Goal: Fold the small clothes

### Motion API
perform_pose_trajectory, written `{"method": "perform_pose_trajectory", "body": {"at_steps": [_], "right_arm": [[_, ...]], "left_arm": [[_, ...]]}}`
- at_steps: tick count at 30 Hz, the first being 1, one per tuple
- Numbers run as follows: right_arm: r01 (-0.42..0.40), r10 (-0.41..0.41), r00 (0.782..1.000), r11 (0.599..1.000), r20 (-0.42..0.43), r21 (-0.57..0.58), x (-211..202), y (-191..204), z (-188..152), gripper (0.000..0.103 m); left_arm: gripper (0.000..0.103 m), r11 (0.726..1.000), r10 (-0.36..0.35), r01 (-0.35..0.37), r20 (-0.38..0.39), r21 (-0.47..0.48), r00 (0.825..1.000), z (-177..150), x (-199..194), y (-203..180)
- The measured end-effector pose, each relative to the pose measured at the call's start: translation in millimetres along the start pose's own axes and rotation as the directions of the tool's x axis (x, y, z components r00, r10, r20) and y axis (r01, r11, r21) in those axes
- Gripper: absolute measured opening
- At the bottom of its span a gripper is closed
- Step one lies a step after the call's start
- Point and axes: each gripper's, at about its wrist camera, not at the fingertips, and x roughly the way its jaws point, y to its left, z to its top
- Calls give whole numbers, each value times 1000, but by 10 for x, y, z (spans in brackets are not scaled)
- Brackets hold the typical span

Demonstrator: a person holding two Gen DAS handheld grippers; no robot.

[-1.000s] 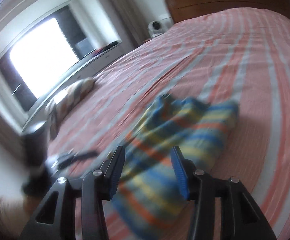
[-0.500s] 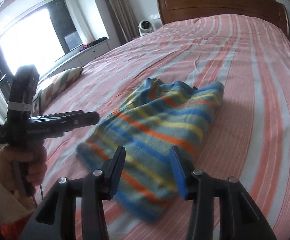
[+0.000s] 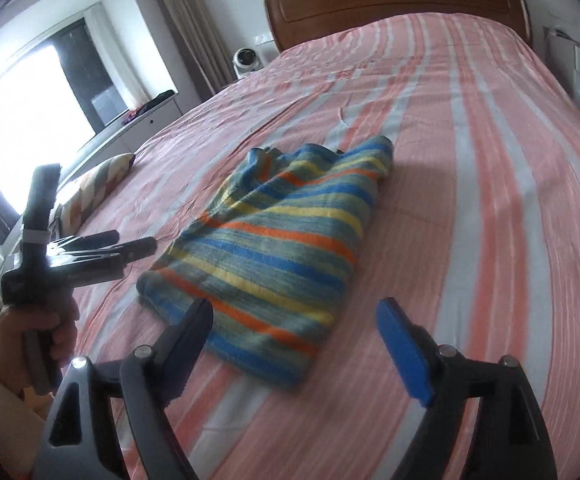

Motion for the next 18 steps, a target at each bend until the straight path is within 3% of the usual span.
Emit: {"method": "perform_pose_trajectory", "body": {"at_steps": [10,12,13,16,18], "right_arm": [[24,-24,1000,1000,-7,15,-80,-16,-60,83],[22,-22,1000,1000,-13,18,-49,-24,-50,83],[21,-20,1000,1000,-15,22,-25,-41,-38,83],[11,-9,1000,998,-22,70,40,-176,45,83],[-8,11,1000,992,-22,129,106,-325,145,83]], "left_arm": [[94,1000,12,-13,24,27,1000,39,-4,-47],[94,998,-57,56,21,26,998,100,55,-2],[94,992,-129,129,8,9,992,145,111,51],[94,936,-341,336,-32,-107,940,288,317,251],[95,905,-409,392,-84,-162,909,393,558,314]]}}
